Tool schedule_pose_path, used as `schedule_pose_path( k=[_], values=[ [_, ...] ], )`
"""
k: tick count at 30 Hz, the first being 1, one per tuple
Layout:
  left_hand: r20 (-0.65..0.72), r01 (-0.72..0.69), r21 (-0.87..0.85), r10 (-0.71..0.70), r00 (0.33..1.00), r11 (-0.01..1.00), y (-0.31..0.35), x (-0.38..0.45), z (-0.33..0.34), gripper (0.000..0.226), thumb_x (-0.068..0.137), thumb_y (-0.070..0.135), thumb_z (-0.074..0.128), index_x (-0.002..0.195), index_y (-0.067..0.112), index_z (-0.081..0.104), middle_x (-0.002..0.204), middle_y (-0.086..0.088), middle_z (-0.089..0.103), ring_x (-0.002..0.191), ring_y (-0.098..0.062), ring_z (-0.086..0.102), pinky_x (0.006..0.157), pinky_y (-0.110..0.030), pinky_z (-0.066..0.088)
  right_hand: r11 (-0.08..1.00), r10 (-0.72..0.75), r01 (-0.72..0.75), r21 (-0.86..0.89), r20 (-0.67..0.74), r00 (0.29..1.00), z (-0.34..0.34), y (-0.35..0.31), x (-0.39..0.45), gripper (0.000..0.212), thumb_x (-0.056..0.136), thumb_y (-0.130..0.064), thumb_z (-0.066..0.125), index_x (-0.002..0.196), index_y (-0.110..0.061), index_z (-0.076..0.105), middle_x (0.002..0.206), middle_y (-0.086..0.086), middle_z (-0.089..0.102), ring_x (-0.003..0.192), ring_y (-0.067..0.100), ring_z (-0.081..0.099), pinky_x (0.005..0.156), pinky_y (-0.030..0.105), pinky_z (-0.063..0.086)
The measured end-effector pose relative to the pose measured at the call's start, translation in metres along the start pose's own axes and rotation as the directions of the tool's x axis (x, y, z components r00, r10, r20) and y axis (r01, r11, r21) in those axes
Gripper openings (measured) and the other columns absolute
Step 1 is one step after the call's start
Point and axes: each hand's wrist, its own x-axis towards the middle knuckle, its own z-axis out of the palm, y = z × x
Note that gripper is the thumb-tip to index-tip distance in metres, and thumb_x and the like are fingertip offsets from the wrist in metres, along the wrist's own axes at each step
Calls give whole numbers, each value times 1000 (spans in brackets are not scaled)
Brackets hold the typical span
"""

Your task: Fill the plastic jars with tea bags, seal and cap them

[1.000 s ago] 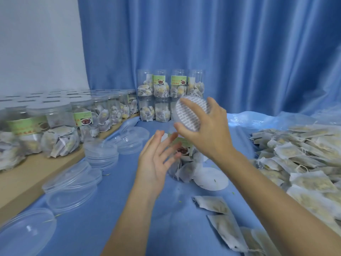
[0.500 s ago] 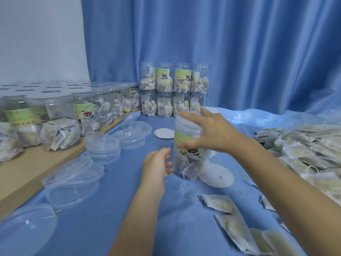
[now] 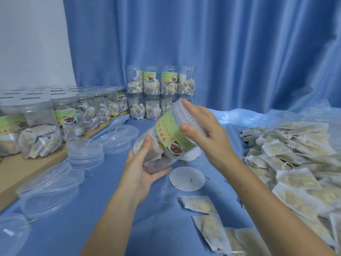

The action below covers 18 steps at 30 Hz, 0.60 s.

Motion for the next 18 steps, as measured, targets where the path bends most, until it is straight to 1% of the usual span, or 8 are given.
schedule_pose_path(
  k=[4,7,8,9,11,13,15,18],
  values=[
    [-54,-188,2,188,981,982,-2,2,-5,64,70,36,66,130,21,49,118,-7,67,98,-24,68,77,-46,56,997,73,-73,-7,-17,997,2,5,-2,48,81,-68,44,128,-62,38,136,-16,50,124,-1,43,105,23,33],
    [-92,-318,84,325,941,944,-3,1,-9,77,60,34,74,132,27,48,115,-4,68,87,-23,71,68,-33,56,971,222,-225,-77,-42,974,13,15,-4,52,90,-66,29,141,-52,27,123,6,61,102,12,53,83,11,38],
    [-89,-344,119,355,931,931,-4,1,-11,79,58,36,76,132,31,48,117,-4,67,93,-26,69,70,-33,56,960,248,-251,-125,-38,968,16,17,-4,55,92,-64,21,144,-47,25,120,8,62,98,16,54,82,16,41],
    [-85,-358,152,373,924,921,-5,1,-12,80,57,38,77,132,34,48,120,-3,65,100,-29,67,75,-35,55,949,244,-241,-203,-9,970,17,18,-4,62,90,-64,11,147,-41,21,124,8,60,103,20,55,89,24,43],
    [-89,-356,208,380,921,911,-6,1,-14,81,56,44,77,131,38,47,123,-1,63,107,-31,63,85,-43,53,917,245,-214,-337,50,968,17,17,-2,78,82,-63,-3,149,-29,16,140,6,46,122,26,47,98,33,36],
    [-105,-317,246,350,931,916,-6,3,-15,78,57,46,75,130,37,48,122,-1,64,100,-30,67,80,-41,55,922,311,-292,-255,36,950,13,14,1,85,79,-74,6,148,-28,21,143,4,44,127,25,44,104,37,36],
    [-143,-224,202,255,956,953,-5,4,-14,71,62,48,69,128,29,49,120,-5,65,91,-28,70,70,-39,57,916,399,-399,37,10,917,11,11,1,95,67,-88,36,147,-37,23,138,-1,49,123,17,48,105,41,39],
    [-133,-37,70,46,990,997,-3,5,-15,63,72,57,57,124,20,56,115,-5,68,96,-26,69,66,-45,58,901,392,-388,195,16,920,13,13,-1,122,44,-81,65,147,-39,16,122,1,59,108,10,60,91,29,46]
  ],
)
